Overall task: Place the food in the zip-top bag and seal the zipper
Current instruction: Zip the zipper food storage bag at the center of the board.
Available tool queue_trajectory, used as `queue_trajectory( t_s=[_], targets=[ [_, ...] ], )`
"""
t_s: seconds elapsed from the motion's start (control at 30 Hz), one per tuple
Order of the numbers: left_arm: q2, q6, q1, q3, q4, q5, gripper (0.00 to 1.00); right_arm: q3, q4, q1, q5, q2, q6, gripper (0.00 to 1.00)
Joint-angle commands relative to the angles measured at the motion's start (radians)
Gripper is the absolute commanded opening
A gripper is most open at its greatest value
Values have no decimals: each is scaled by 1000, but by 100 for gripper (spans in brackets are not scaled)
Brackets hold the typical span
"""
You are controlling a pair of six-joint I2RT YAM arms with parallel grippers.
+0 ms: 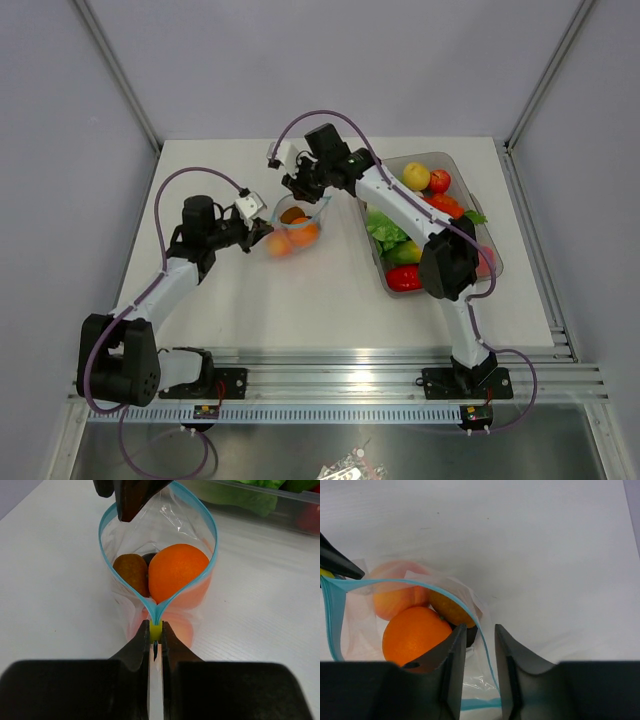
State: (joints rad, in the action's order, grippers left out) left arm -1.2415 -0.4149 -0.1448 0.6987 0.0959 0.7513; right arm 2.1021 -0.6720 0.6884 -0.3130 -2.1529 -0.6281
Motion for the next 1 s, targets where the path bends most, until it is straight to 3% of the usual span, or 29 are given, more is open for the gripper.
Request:
queue_trajectory(
  t_s=[0.0, 0.23, 0.27, 0.33, 0.43, 0.53, 0.6, 0.97],
  targets=[
    [-3, -30, 10, 45, 24, 46, 0, 88, -61, -23, -86, -48, -21, 34],
    [-7, -35, 11, 61, 27, 51, 0, 55, -75, -23, -135, -15, -15, 15],
    [-7, -33, 11, 62, 28, 52, 0, 49, -72, -23, -135, -10, -7, 6],
    [-9, -33, 11, 62, 30, 52, 0, 18, -51, -23, -138, 8, 2, 0],
    [-15, -24, 11, 61, 42, 56, 1, -43, 5, -27, -144, 33, 30, 0],
    [-36, -10, 11, 67, 39, 40, 33, -85, 48, -45, -167, 50, 60, 0],
    [-52, -9, 11, 58, 41, 43, 42, -96, 72, -64, -207, 59, 105, 0],
    [-88, 36, 39, 27, 100, 82, 44, -155, 187, -118, -322, 85, 231, 0]
  ],
)
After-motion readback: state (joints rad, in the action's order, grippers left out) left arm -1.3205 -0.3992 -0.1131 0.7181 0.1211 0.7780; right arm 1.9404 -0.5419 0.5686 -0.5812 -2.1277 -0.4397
